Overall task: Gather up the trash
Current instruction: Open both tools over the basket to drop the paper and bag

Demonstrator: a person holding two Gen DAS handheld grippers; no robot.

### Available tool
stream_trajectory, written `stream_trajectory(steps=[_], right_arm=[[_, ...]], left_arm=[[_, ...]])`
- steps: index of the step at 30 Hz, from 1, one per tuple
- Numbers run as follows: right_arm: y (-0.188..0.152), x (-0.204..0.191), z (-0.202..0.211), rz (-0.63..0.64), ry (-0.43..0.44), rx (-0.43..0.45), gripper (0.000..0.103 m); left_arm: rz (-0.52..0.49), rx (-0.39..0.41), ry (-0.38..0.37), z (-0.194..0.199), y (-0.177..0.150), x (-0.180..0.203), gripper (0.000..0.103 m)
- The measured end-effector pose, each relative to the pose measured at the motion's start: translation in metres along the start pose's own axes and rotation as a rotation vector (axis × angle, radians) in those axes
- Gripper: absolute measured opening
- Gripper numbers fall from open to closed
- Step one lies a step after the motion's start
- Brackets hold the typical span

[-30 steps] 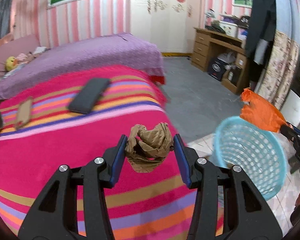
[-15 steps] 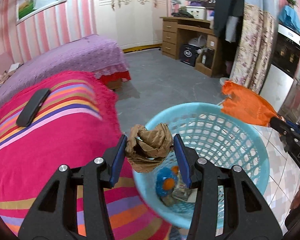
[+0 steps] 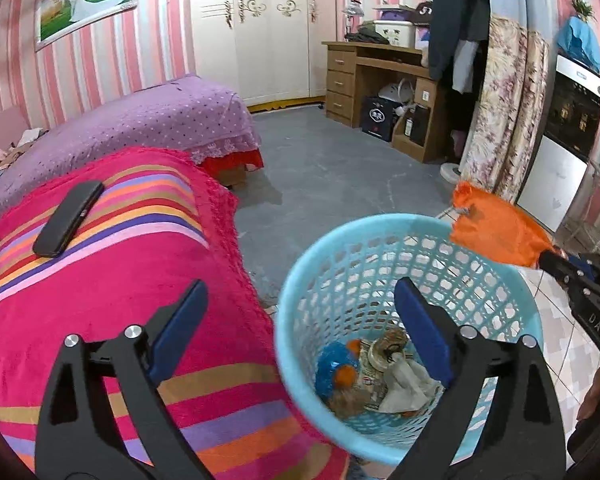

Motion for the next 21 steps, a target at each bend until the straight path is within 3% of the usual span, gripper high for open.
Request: stream_trajectory(steps=[11, 13, 15, 21], right_arm=[[-0.005, -0.028, -0.024, 0.018, 0.040, -0.001, 0.015], [-0.007, -0.032, -0.028, 0.036, 0.021, -0.002, 0.028], [-0.009, -0.034, -0.029, 0.045, 0.010, -0.001, 0.063], [-0.011, -0.039, -0.025, 0.067, -0.035, 0.015, 0.089]], left_arm=[[0.016, 0.025, 0.065, 0.010, 0.004, -0.034, 0.097], [0.021, 0.022, 0.071, 0.011, 0.003, -0.040, 0.097], [0.028, 0.022, 0.073, 0.011, 0.003, -0.045, 0.097], [0.046, 0.025, 0.079, 0.016, 0.002, -0.059, 0.097]])
Point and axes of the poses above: each gripper's, at about its wrist camera, not at the fingertips, and z roughly against the way its jaws point, x to its right, y to its top, the point moved 9 cm from there along -z, roughly the way its jaws point
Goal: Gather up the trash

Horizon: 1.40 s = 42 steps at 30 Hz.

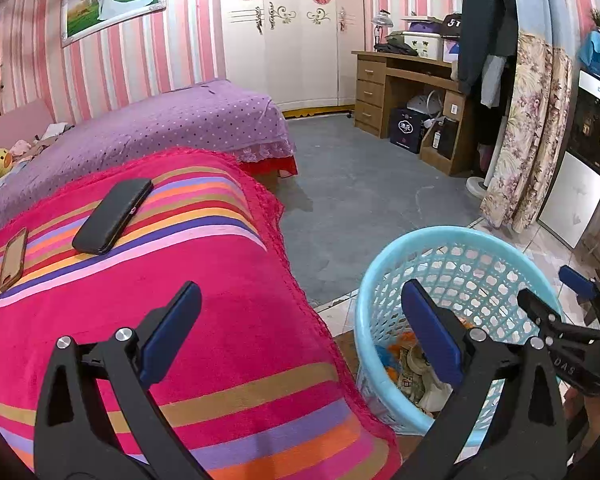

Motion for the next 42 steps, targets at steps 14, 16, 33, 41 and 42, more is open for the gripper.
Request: stream_trajectory(steps=[14, 16, 33, 41, 42], right_arm=[[0.016, -0.028, 0.034, -0.023, -0.015, 0.020, 0.098], [0.020, -0.037, 0.047, -0.046, 0.001, 0.032, 0.098], [0.018, -0.148, 0.119, -0.045, 0.093, 0.086, 0.098], [0.013, -0.189, 0.134, -0.008, 0.129, 0.118, 0.098], [0.012, -0.192, 0.135, -0.003, 0.131, 0.122, 0.098]], left_arm=[[0.046, 0.020, 0.011, 0.034, -0.001, -0.044, 0.097], [0.057, 0.026, 0.010, 0.045, -0.001, -0.055, 0.097], [0.077, 0.057, 0.061, 0.117, -0.037, -0.143, 0.097], [0.093, 0.071, 0.090, 0.119, -0.061, -0.165, 0.097], [0.091, 0.074, 0.093, 0.118, -0.063, -0.166, 0.098]])
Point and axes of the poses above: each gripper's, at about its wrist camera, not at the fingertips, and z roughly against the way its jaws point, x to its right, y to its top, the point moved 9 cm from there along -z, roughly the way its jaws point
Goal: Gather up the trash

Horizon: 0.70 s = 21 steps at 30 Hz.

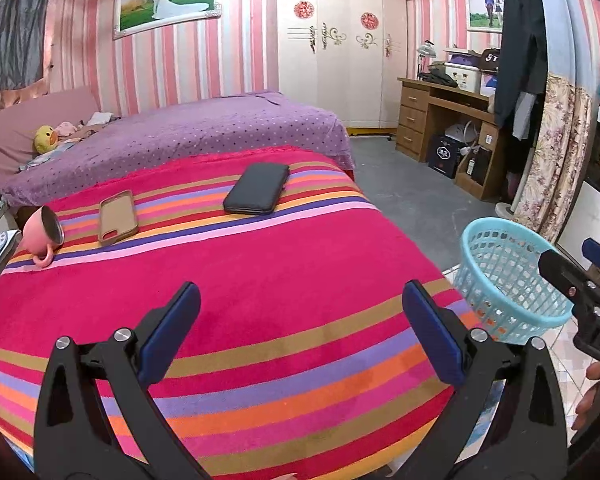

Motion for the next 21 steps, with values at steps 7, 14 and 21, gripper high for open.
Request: stream_trajectory(steps=[7, 14, 21], right_arm=[[0.000, -0.014, 0.007, 0.032, 0.011, 0.036, 0.098], [0.008, -0.023, 0.013, 0.062, 0.023, 0.075, 0.098], [0.010, -0.030, 0.017, 0.088, 0.042, 0.101, 0.098]], left_arm=[[0.027, 0.021, -0.015, 0.000, -0.006, -0.010, 0.098], [0.042, 0.052, -0.004, 0.006, -0.002, -0.019, 0.098], [0.040, 0.075, 0.017, 0.010, 0.000, -0.028, 0.098]])
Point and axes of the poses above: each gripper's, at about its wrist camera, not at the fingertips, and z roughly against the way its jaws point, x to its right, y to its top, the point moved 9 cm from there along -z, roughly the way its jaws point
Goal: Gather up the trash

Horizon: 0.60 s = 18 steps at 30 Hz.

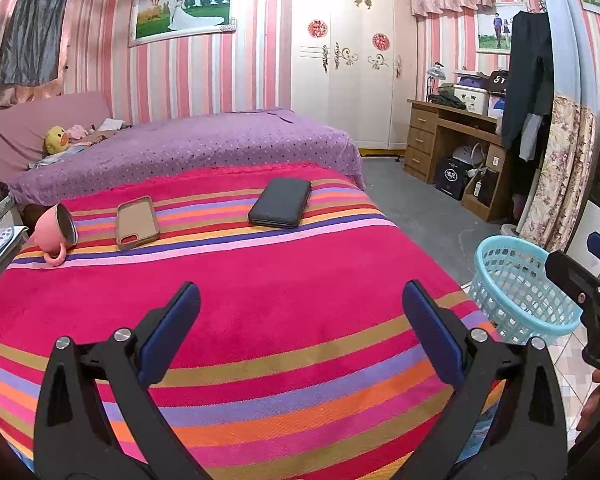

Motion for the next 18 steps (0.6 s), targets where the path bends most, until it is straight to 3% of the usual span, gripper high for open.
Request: stream_trajectory(steps=[18], right_arm=[[0.0025, -0.0035, -0.0012, 0.001, 0.012, 0.009, 0.098]], left_arm=[[-0.016, 0.025, 0.021, 0.0055, 0.0017, -0.0019, 0.098]])
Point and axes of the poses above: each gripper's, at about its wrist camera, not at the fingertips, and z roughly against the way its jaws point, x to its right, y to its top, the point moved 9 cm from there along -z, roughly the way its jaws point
